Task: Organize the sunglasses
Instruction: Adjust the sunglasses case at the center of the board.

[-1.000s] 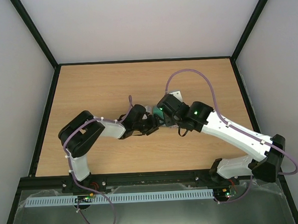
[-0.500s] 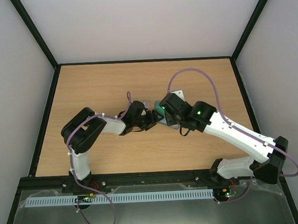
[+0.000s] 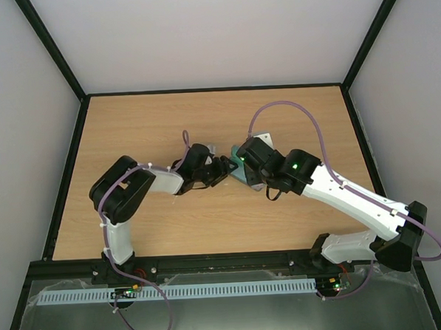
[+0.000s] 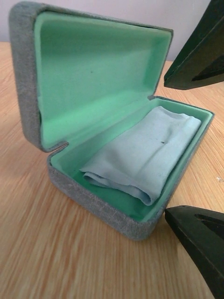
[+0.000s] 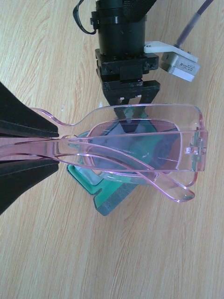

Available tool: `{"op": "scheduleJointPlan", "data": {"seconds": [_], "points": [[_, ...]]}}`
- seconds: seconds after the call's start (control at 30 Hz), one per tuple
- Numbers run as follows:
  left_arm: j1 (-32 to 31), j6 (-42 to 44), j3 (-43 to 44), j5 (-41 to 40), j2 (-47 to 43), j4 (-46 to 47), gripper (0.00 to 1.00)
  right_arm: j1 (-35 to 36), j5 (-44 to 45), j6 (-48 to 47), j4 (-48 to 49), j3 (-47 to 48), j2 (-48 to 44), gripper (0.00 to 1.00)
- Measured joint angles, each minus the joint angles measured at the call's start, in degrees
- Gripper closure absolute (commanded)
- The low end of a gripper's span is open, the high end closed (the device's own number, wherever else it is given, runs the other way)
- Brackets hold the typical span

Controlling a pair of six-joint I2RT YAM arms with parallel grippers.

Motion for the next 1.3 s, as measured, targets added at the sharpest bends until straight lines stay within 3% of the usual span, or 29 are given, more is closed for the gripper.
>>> {"op": "scheduleJointPlan", "data": {"seconds": [0.3, 0.57, 0.7, 1.3], "points": [[1.66, -0.17, -0.37, -0.13, -0.55, 0.0, 0.29, -0.02, -0.15, 0.02, 0.0, -0.02, 0.0, 0.93], [1.77, -2.71, -9.01, -1.05, -8.09, 1.38, 0.31, -0.02, -0.46, -0.02, 0.09, -0.55, -0.13, 0.93], [1.77, -4.02, -9.94, -0.96, -8.02, 2.1, 0.5, 0.0, -0.76, -0.04, 0.26, -0.94, -0.13, 0.93], [1.6, -6.49, -0.74, -0.11, 1.84, 6.73, 0.58, -0.02, -1.07, -0.81, 0.48, -1.53, -0.13, 0.93]]}}
